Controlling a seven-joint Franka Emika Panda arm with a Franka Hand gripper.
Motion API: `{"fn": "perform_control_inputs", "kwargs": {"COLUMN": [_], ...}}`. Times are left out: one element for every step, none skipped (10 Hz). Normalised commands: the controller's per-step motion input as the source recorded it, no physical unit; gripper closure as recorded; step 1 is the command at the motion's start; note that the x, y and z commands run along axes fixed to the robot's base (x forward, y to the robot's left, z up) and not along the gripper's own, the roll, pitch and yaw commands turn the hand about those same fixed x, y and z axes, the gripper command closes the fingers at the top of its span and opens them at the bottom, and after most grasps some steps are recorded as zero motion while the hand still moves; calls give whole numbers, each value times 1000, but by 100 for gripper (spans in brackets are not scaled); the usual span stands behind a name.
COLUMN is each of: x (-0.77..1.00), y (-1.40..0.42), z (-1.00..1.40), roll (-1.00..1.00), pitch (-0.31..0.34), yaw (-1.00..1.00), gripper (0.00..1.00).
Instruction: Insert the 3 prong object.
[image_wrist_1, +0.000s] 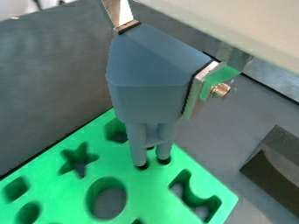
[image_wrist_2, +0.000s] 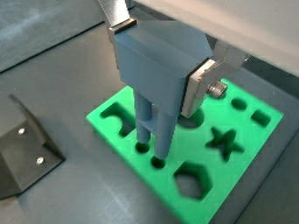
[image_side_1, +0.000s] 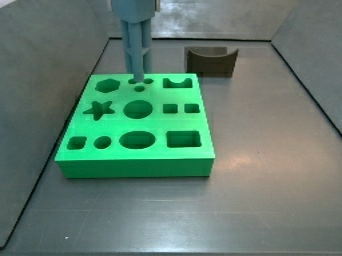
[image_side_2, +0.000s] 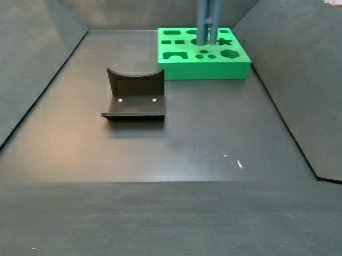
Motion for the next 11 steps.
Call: {"fn": "perform_control_inputs", "kwargs": {"x": [0,0,60,54,20,89,63,23,0,0,0], "y": [297,3,0,0,0,20,40,43,34,0,0], "z": [-417,-274,-251,-269,-320,-497,-726,-746,-577,-186,0], "roll": [-164,-153,-167,-211,-221,-241,-179,-140,-41,-61,0], "pitch": [0,0,0,-11,-29,-53,-119,-140,-100,-56,0], "yaw": [-303,-314,-254,-234,-211,-197,-100,-37,0,-23,0], "gripper": [100,100,100,100,100,100,100,100,100,100,100]}}
